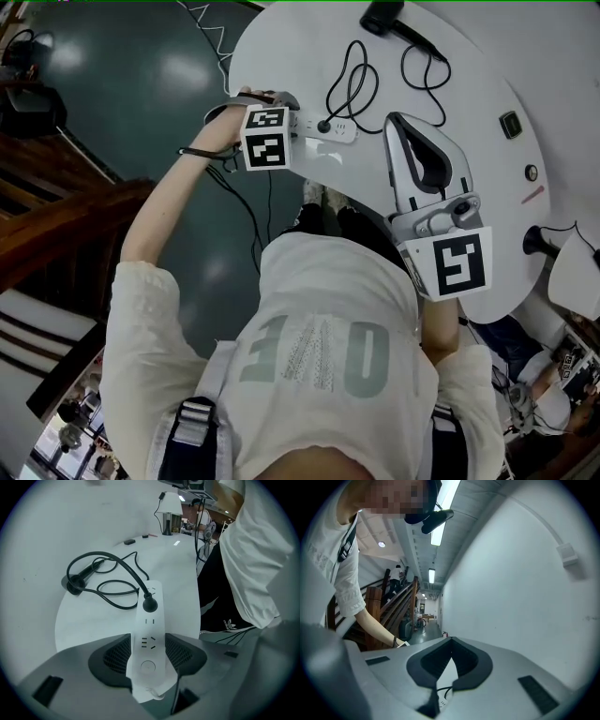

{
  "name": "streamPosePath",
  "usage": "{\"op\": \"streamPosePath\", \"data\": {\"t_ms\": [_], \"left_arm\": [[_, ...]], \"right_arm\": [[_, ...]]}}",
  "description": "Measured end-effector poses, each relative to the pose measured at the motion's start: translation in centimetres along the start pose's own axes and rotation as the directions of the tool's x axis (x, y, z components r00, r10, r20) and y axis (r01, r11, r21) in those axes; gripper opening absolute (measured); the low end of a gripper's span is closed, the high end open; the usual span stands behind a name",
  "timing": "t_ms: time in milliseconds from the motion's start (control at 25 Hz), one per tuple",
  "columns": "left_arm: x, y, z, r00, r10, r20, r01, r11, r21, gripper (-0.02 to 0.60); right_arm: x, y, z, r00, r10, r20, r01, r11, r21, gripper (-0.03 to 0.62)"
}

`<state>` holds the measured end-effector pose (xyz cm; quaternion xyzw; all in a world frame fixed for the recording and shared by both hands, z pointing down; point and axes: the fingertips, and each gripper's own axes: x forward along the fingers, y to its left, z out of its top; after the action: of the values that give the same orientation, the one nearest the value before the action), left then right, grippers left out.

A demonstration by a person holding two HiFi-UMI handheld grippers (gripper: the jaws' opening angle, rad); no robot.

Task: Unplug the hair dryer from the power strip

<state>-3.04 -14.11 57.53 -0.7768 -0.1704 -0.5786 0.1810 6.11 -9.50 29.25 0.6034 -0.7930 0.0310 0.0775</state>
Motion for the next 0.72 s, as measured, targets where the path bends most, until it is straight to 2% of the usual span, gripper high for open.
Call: {"op": "streamPosePath", "data": {"t_ms": [200,520,640,720], "left_arm": [[0.9,0.0,-0.2,0.999,-0.042,-0.023,0.042,0.999,0.017,0.221],[1.1,0.0,-0.1,0.996,-0.055,-0.067,0.057,0.998,0.038,0.221],[1.2,0.0,0.1,0.996,-0.060,-0.059,0.062,0.997,0.035,0.221],[1.2,0.0,0.2,0.997,-0.059,-0.053,0.060,0.998,0.031,0.221]], "right_arm": [[0.5,0.2,-0.6,1.000,-0.005,-0.018,0.005,1.000,0.002,0.003],[1.5,0.4,-2.1,0.998,0.031,-0.049,-0.031,0.999,0.011,0.003],[2.2,0.8,-2.8,0.996,0.073,-0.059,-0.074,0.997,-0.004,0.003],[2.8,1.3,-4.3,0.985,0.130,-0.117,-0.133,0.991,-0.011,0.003]]}}
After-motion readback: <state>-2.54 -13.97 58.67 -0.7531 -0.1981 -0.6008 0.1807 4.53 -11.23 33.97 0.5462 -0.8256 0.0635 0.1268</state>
